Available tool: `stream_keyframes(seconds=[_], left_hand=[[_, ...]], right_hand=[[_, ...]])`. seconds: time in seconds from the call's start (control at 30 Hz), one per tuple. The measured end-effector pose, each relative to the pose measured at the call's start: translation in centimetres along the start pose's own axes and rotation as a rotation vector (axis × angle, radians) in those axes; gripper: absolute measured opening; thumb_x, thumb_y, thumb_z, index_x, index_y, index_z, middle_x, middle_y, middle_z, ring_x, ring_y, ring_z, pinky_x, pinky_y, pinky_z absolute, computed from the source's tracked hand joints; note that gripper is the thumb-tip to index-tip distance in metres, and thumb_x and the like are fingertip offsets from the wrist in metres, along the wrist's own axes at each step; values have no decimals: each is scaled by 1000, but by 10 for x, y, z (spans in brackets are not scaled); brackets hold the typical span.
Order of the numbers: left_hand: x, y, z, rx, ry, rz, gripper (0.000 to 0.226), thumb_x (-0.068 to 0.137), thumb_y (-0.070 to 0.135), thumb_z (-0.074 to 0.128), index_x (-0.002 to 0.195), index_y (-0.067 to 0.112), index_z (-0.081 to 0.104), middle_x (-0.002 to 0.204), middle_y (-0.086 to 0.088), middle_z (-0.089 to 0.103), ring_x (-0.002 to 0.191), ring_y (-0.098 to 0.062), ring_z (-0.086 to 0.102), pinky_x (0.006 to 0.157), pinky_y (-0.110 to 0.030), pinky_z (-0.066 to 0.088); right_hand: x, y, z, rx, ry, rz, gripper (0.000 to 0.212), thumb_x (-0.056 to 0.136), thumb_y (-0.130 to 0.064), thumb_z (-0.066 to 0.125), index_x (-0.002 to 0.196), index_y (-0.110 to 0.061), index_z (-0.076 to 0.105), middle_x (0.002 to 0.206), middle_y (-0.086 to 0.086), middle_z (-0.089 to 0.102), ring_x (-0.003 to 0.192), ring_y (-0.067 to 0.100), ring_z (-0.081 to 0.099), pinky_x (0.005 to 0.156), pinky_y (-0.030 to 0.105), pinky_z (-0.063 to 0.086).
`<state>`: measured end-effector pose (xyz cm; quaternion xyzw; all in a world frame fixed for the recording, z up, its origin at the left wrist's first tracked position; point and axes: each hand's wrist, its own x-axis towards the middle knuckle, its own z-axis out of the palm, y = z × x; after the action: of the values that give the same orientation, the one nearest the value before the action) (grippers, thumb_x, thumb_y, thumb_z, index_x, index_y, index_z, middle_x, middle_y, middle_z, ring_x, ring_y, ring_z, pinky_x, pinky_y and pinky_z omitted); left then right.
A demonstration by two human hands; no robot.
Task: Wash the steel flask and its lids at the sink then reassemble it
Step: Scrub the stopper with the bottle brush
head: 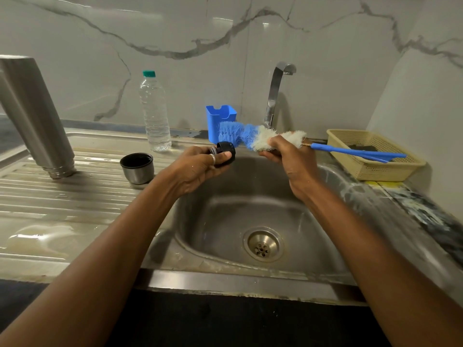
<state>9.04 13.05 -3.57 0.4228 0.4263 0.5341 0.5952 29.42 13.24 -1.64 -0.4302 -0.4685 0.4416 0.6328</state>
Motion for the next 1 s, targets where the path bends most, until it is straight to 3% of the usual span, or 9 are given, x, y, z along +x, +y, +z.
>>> stream_keyframes(seconds=[0.23,0.43,0.57,0.77,0.9,1.0], left_hand=[[0,-2,-4,91,-37,3,27,91,3,69,117,-3,65,117,-15,69,102,-20,71,87,-29,61],[2,-2,-5,82,4,6,43,90,4,71,131,0,58,126,-16,65,105,-22,71,79,-28,62],[1,-3,-8,71,9,20,48,89,5,71,134,5,55,128,-15,61,110,-26,69,77,-30,62],[4,-6,-9,33,75,13,28,93,17,69,116,3,61,123,-18,64,107,-24,70,77,-28,62],[5,-6,-5,11,81,20,43,92,24,70,124,-2,59,120,-17,66,106,-24,71,78,-27,62],[5,-6,-6,-19,103,40,39,94,25,68,120,-4,60,118,-17,67,106,-23,70,76,-25,62]], right_hand=[[2,-3,-6,45,-14,20,8,87,-2,64,81,-7,68,83,7,75,82,28,77,80,33,62],[0,-8,-4,125,-28,29,7,89,0,64,84,-4,67,81,6,75,78,24,76,69,27,62],[-1,-5,3,25,-21,-9,8,88,-3,65,92,1,70,90,15,76,80,25,77,69,24,60],[-1,-7,3,24,-29,-19,5,88,-3,65,90,0,69,97,19,75,83,26,77,66,23,59],[-2,0,5,20,-44,-23,4,88,-2,66,89,1,68,94,18,73,88,26,76,71,28,61],[0,-2,4,21,-41,-22,5,87,-3,66,86,1,68,89,17,72,84,24,76,70,29,61]])
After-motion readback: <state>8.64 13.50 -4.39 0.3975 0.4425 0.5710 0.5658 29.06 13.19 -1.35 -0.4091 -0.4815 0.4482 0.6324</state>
